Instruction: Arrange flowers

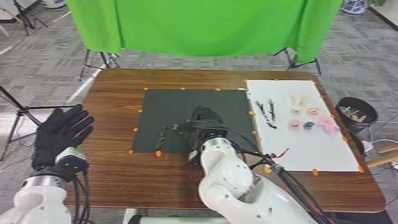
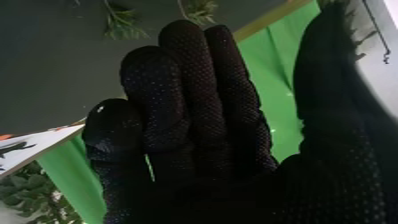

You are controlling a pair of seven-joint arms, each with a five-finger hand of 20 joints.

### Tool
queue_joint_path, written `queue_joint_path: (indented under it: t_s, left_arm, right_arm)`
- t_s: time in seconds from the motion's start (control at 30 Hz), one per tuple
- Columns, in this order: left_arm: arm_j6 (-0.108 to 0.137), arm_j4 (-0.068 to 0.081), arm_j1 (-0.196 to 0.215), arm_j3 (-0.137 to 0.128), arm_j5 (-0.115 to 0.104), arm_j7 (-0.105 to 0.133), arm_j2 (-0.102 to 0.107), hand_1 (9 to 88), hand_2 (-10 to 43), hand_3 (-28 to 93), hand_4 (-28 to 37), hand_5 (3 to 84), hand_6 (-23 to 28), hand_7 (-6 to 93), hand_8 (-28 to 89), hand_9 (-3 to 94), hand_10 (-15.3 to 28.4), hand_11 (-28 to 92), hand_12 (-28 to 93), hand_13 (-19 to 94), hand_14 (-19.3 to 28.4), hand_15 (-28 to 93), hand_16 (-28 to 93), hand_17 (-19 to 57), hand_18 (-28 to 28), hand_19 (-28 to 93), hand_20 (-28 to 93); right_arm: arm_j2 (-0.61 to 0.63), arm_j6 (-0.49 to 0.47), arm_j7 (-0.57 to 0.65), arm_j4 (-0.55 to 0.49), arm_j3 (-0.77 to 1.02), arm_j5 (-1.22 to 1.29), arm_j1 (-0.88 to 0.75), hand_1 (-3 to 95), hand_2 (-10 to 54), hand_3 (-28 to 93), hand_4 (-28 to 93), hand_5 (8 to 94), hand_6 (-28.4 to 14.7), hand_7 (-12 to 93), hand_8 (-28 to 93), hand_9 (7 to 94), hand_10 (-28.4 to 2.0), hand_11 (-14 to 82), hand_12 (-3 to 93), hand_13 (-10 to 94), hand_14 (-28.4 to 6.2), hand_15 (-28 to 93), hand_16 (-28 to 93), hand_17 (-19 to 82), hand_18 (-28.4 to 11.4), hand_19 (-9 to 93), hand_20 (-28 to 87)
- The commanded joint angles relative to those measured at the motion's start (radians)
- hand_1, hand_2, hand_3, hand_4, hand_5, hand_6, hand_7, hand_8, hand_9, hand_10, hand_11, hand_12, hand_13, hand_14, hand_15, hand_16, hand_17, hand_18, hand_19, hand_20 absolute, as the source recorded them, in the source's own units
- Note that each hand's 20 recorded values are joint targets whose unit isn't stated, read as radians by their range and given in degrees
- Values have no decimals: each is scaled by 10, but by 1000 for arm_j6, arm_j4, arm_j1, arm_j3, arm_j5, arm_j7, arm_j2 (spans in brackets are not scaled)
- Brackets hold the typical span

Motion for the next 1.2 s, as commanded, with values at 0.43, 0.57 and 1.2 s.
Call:
queue_joint_path:
  t_s: [0.43, 0.57, 1.2]
  left_arm:
    - [3, -22, 58, -39, -34, 44, -21, 275, 160, 697, -283, 484, 112, 139, -84, 393, 171, 236, 100, 273, 175, 416, -101, -67, 165, 433, 59]
    - [-1, -16, 43, -23, -33, 41, -19, 275, 160, 697, -283, 484, 112, 140, -83, 393, 171, 237, 101, 273, 176, 415, -102, -67, 165, 433, 59]
    - [-11, -9, 24, -5, -31, 6, -40, 275, 160, 697, -283, 484, 112, 140, -84, 391, 171, 237, 100, 274, 175, 416, -101, -67, 165, 431, 59]
  right_arm:
    - [303, 26, 113, 26, 390, -45, -105, 310, -95, 754, -259, 579, -114, 129, -96, 570, -224, 158, 165, 638, -163, 608, 217, 398, -253, 932, 267]
    - [293, -59, 103, 75, 380, 6, -59, 291, -95, 732, -279, 575, -123, 111, -98, 560, -223, 150, 160, 636, -162, 626, 213, 394, -254, 932, 270]
    - [242, -226, 92, 152, 334, 74, 16, 258, -95, 677, -283, 508, -125, 73, -87, 491, -228, 112, 149, 612, -173, 625, 196, 373, -263, 924, 265]
